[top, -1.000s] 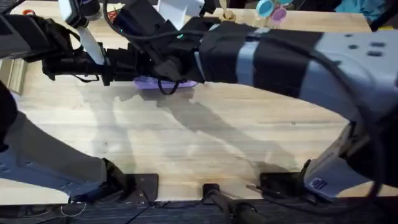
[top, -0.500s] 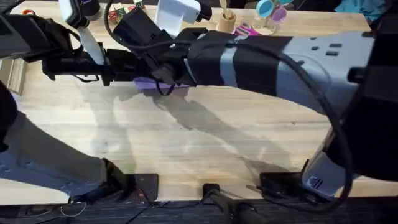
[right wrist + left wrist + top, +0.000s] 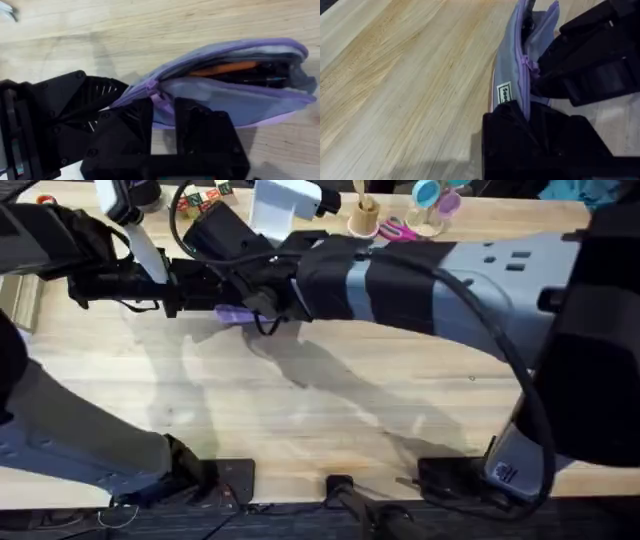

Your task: Unzip the bag, pick up the pens from the table one at a time and place them inside, then zip the bag closed.

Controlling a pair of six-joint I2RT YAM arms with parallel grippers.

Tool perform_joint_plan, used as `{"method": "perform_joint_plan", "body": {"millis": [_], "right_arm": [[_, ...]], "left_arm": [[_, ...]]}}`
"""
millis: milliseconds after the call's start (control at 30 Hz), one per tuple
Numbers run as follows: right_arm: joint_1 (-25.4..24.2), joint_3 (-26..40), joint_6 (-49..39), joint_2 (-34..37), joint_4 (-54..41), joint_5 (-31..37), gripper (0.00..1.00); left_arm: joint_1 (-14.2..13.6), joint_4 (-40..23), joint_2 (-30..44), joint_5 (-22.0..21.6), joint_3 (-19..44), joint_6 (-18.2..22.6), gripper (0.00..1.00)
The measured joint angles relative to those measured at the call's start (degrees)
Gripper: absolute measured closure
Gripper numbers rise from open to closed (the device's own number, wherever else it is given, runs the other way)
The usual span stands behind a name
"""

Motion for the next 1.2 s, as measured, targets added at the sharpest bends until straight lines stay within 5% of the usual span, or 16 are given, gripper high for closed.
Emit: {"method": "perform_joint_plan", "body": {"millis": [233, 1200], "right_arm": [[0.0, 0.0, 0.0, 0.0, 0.2, 0.0, 0.966], [-2.7, 0.3, -16.7, -3.7, -0.7, -0.9, 0.972]], "left_arm": [[0.0, 0.1, 0.0, 0.0, 0.0, 0.0, 0.958], [0.0, 0.0, 0.0, 0.2, 0.0, 0.0, 0.958]]}}
